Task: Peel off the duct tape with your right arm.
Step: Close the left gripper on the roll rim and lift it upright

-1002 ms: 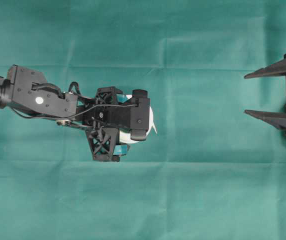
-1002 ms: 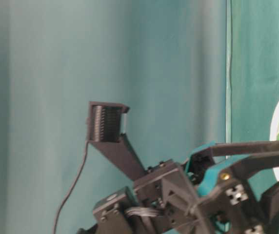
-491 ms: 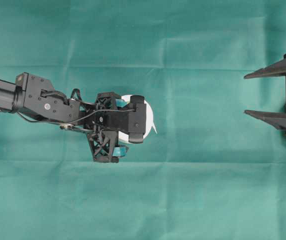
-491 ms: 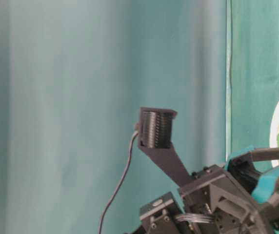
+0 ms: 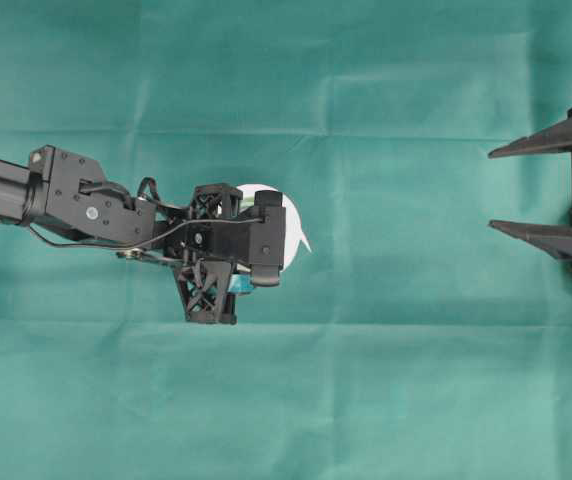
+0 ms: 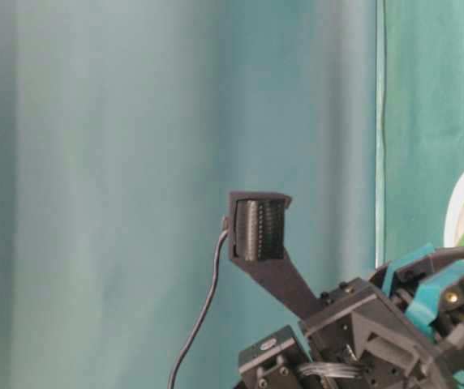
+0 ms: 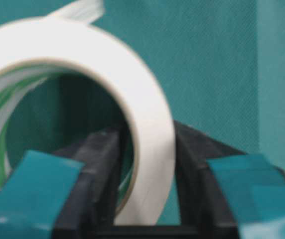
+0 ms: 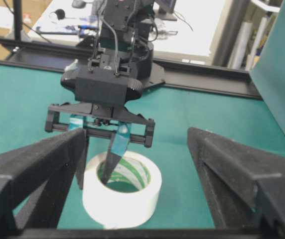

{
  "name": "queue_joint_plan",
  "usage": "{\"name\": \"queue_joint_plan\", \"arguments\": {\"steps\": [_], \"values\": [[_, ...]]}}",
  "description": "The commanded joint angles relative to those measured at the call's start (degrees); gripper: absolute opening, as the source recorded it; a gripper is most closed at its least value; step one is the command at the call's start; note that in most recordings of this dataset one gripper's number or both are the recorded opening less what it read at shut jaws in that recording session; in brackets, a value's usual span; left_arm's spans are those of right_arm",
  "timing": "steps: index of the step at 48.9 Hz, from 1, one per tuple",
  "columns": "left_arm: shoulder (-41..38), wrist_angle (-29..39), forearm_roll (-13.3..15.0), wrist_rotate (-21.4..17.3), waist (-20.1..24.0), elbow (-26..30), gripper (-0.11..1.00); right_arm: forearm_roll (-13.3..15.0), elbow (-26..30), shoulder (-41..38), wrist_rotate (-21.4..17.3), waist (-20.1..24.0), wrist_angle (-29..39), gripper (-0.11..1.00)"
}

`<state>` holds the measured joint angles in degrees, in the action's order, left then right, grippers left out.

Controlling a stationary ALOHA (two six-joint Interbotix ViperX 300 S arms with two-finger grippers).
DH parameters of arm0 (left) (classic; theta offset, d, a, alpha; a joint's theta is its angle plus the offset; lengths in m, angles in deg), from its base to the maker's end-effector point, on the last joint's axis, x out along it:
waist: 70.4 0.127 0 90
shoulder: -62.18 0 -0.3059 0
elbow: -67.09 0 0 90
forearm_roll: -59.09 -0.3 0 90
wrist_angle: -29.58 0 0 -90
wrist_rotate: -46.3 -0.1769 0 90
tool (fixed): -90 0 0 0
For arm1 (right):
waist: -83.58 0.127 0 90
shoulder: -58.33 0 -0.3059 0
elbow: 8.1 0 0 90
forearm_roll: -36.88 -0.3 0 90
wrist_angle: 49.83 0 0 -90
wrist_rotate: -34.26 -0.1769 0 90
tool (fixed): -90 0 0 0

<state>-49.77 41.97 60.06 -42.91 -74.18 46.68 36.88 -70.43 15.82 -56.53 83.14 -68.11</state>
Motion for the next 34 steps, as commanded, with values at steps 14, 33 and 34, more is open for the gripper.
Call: {"name": "queue_joint_plan", "arguments": {"steps": [14,33,34], "values": [[4.2,0.6,-0.1,-1.7,-0.3,0.8,0.23,-0.1,0.6,-0.2,-0.1,0.0,-0.4,0.69],[12.1,8.9,-0.1,-1.7,-1.1,4.4,0.23,-0.1,0.5,-0.2,-0.1,0.0,-0.3,0.69],[12.6,9.2,-0.1,-1.7,-1.2,4.7,0.23,-0.1,0.5,-0.2,-0.1,0.0,-0.3,0.69]]}}
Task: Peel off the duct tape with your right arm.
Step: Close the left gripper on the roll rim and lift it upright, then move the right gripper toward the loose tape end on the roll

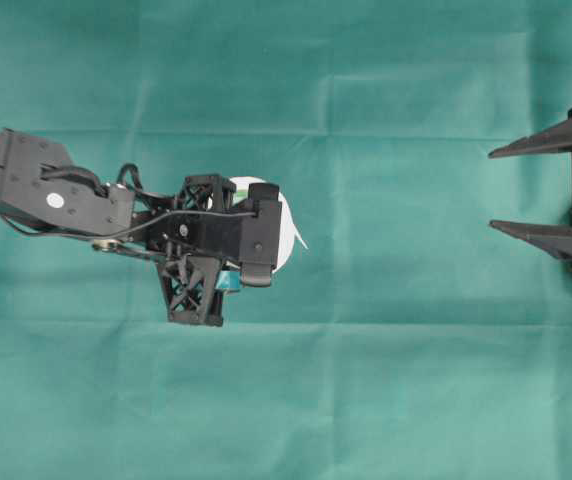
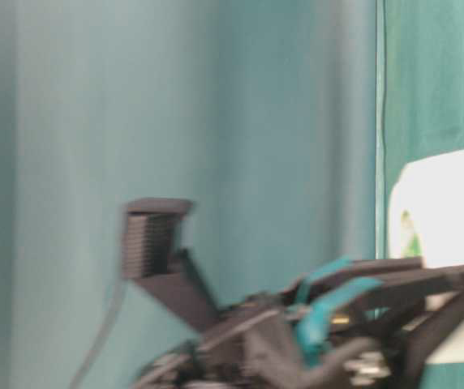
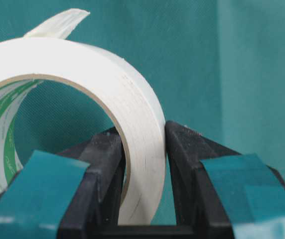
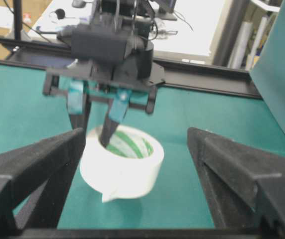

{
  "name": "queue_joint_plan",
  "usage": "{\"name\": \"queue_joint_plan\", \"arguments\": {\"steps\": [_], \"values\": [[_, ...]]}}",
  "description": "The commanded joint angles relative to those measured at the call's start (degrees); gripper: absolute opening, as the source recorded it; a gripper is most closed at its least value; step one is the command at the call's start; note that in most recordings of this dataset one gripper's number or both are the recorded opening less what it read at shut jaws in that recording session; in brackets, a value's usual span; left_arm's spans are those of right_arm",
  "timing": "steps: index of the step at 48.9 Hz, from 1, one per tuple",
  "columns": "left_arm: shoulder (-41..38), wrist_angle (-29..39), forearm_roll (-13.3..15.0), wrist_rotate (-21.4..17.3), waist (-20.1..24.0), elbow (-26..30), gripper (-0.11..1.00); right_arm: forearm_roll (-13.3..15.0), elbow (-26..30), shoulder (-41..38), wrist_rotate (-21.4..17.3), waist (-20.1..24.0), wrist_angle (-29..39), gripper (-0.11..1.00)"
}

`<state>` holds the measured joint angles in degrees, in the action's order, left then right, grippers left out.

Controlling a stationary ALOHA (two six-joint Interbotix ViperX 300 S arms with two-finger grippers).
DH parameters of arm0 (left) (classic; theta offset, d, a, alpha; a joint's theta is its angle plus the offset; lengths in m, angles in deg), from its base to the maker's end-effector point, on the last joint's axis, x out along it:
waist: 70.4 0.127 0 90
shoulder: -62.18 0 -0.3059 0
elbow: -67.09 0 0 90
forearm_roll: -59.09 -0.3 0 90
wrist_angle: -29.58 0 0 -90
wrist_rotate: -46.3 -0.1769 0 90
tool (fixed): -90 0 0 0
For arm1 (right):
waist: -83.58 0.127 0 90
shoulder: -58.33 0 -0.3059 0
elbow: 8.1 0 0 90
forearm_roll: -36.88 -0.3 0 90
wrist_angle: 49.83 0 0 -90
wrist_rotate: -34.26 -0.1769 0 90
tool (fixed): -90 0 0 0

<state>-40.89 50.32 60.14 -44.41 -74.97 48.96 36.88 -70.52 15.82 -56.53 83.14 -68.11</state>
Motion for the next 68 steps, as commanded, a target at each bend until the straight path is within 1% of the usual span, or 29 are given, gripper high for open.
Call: {"name": "queue_joint_plan", "arguments": {"steps": [1,10,19,25,32,38,41,50,60,68], "values": [[4.2,1.2,-0.2,-0.2,-0.4,2.7,0.23,-0.1,0.6,-0.1,-0.1,0.0,-0.3,0.69],[7.7,5.1,-0.2,-0.3,-0.7,6.1,0.23,-0.1,0.6,-0.1,-0.1,0.0,-0.3,0.69],[9.2,10.6,-0.3,-0.4,-0.9,10.4,0.23,-0.1,0.6,-0.2,-0.1,0.0,-0.3,0.69],[8.8,16.1,-0.3,-2.3,-1.3,14.6,0.23,-0.1,0.6,-0.2,-0.1,0.0,-0.3,0.69],[7.8,19.6,-0.3,-5.1,-1.4,17.9,0.23,-0.1,0.6,-0.2,-0.1,0.0,-0.3,0.69],[7.0,21.4,-0.4,-6.7,-1.3,20.0,0.23,-0.1,0.7,-0.2,-0.2,0.0,-0.2,0.69],[6.9,22.1,-0.4,-6.9,-1.3,20.7,0.23,-0.1,0.6,-0.2,-0.4,0.0,-0.2,0.69],[6.9,24.8,-0.4,-6.9,-1.1,22.9,0.23,0.1,0.7,-0.2,-2.5,0.0,-0.2,0.69],[6.2,24.9,-0.5,-7.0,-0.1,22.9,0.23,0.2,1.1,-0.4,-3.3,0.0,-0.1,0.69],[5.6,25.0,-0.4,-7.0,0.6,23.1,0.23,0.2,3.0,-3.9,-3.4,0.0,-0.2,0.69]]}}
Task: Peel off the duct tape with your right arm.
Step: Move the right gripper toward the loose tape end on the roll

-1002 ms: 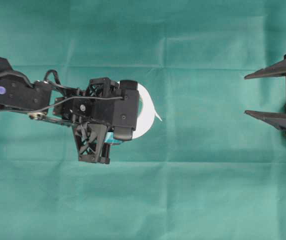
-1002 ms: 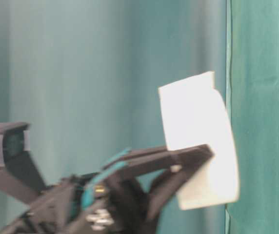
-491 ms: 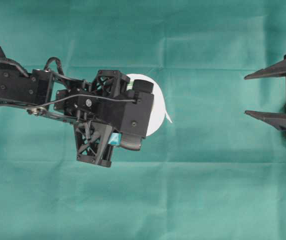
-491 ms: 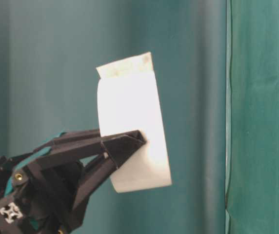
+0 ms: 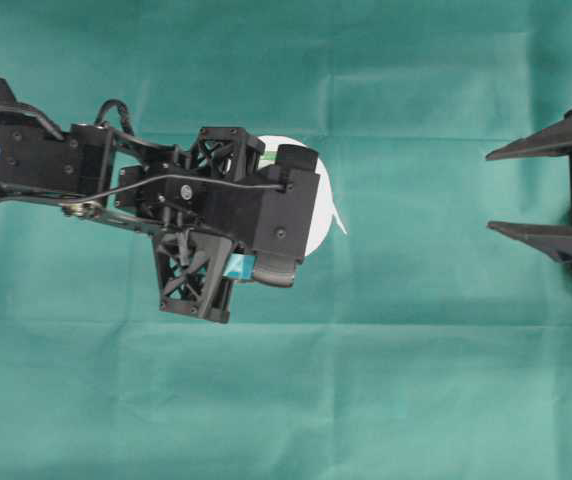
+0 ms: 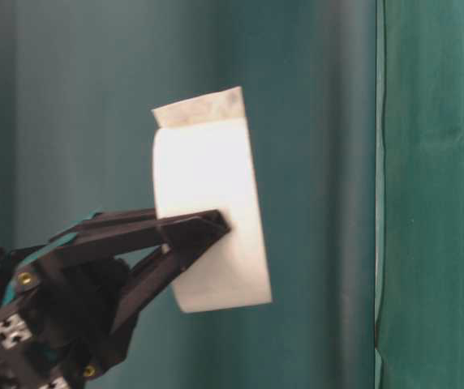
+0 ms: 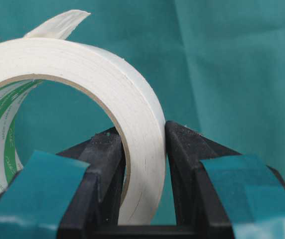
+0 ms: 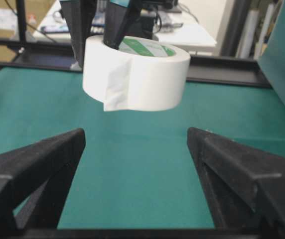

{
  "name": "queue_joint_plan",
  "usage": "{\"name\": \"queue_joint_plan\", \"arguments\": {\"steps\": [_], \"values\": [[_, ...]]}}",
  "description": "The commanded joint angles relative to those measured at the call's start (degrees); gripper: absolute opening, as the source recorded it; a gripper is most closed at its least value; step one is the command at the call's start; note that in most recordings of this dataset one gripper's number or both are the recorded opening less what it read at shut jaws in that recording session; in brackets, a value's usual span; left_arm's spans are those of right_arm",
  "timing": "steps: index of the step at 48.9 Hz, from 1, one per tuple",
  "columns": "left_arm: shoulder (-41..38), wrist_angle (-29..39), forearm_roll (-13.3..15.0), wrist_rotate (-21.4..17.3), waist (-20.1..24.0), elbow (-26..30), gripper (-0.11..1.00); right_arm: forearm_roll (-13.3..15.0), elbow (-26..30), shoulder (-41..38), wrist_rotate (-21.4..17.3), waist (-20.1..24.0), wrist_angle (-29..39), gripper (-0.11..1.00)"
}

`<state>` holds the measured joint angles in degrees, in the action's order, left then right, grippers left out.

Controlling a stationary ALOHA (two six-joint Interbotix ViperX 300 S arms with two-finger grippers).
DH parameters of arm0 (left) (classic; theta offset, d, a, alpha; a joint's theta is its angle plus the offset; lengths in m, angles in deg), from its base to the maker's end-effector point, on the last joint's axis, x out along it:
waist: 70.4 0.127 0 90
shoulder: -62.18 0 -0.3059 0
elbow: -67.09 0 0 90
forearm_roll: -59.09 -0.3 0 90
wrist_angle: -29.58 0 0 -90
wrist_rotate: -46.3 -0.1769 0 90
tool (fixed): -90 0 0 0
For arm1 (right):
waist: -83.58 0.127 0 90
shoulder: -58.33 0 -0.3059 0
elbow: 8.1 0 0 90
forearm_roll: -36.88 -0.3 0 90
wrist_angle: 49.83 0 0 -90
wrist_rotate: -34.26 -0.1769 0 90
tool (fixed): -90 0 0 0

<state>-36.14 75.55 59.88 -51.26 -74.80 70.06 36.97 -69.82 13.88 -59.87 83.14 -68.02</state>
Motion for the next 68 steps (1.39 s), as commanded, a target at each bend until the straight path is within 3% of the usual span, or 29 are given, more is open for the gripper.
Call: {"name": "queue_joint_plan", "arguments": {"steps": [1,46,68], "values": [[0.8,-0.3,-0.2,-0.2,0.6,2.0,0.23,0.1,2.5,-2.6,-0.1,0.0,-0.3,0.69],[0.8,-0.3,-0.2,-0.2,2.2,2.1,0.23,0.1,14.6,-28.4,0.4,-1.1,-8.5,0.68],[0.3,-0.2,-0.2,-0.2,2.2,2.1,0.23,0.2,19.9,-36.6,0.5,-2.5,-9.4,0.68]]}}
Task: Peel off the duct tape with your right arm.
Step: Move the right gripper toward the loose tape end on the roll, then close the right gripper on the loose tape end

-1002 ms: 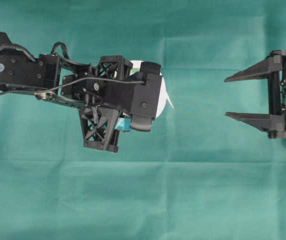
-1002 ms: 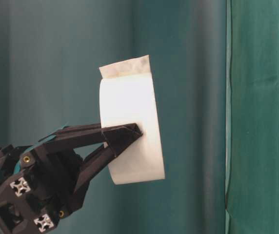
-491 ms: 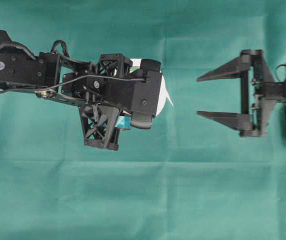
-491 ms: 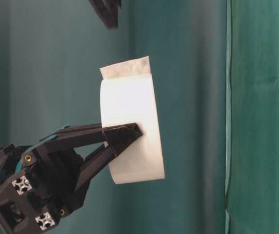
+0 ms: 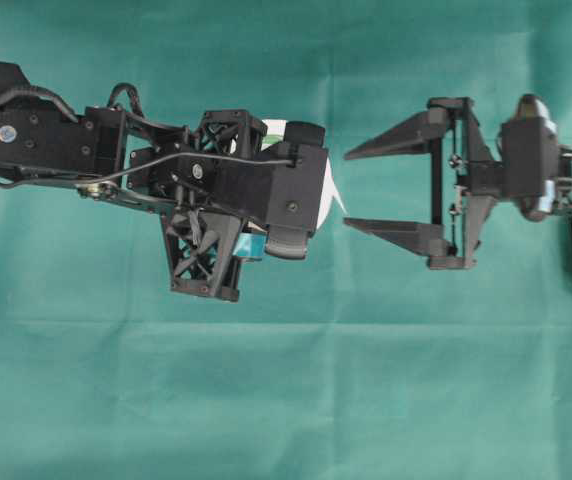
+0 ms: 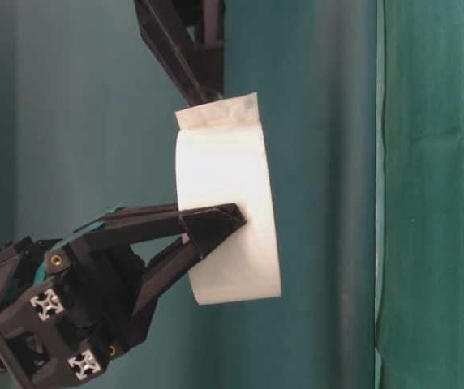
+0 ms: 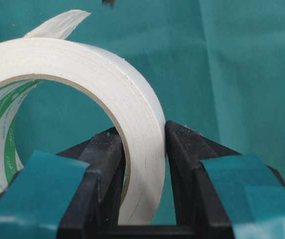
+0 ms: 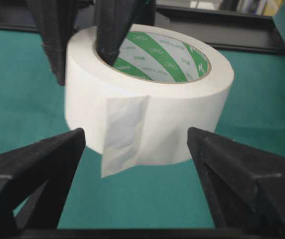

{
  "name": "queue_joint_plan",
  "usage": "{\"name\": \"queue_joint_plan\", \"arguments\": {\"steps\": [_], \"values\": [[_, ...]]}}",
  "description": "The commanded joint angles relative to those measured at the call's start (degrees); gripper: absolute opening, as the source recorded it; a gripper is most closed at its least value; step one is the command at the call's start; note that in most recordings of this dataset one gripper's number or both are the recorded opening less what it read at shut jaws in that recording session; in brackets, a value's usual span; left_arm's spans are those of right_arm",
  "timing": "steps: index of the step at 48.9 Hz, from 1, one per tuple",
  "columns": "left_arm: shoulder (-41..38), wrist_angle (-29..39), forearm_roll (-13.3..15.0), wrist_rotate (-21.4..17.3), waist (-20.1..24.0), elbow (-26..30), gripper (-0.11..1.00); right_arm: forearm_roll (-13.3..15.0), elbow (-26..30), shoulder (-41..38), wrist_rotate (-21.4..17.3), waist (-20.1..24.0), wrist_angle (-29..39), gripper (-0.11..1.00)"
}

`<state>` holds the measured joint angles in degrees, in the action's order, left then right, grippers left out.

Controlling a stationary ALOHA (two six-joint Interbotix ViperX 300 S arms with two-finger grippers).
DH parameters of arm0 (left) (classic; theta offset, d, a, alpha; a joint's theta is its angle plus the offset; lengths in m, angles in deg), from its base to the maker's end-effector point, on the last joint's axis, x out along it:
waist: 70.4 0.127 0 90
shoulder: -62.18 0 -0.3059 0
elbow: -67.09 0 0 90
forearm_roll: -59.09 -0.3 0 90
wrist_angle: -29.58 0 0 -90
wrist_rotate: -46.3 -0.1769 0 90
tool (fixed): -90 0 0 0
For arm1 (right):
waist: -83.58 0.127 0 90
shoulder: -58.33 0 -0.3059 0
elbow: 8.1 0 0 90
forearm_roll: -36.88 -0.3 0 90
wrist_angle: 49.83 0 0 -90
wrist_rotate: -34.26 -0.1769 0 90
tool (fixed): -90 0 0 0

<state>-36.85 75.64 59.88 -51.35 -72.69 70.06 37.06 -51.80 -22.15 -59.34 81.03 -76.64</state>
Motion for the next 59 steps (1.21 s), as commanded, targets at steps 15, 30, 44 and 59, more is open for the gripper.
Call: {"name": "queue_joint_plan", "arguments": {"steps": [15,30,44,59], "values": [[1.0,0.6,-0.2,-0.1,0.0,2.1,0.23,0.2,2.6,-2.0,0.0,-0.8,-1.2,0.68],[1.0,0.6,-0.2,-0.1,-0.8,2.1,0.23,0.1,2.3,-1.8,-0.1,-1.1,-1.1,0.49],[1.1,0.6,-0.2,-0.1,-1.5,2.0,0.23,0.1,2.2,-1.8,-0.1,-1.5,-1.1,0.11],[1.0,0.6,-0.2,-0.1,-2.2,1.9,0.23,0.1,2.0,-1.4,-0.1,-1.5,-1.1,-0.1]]}}
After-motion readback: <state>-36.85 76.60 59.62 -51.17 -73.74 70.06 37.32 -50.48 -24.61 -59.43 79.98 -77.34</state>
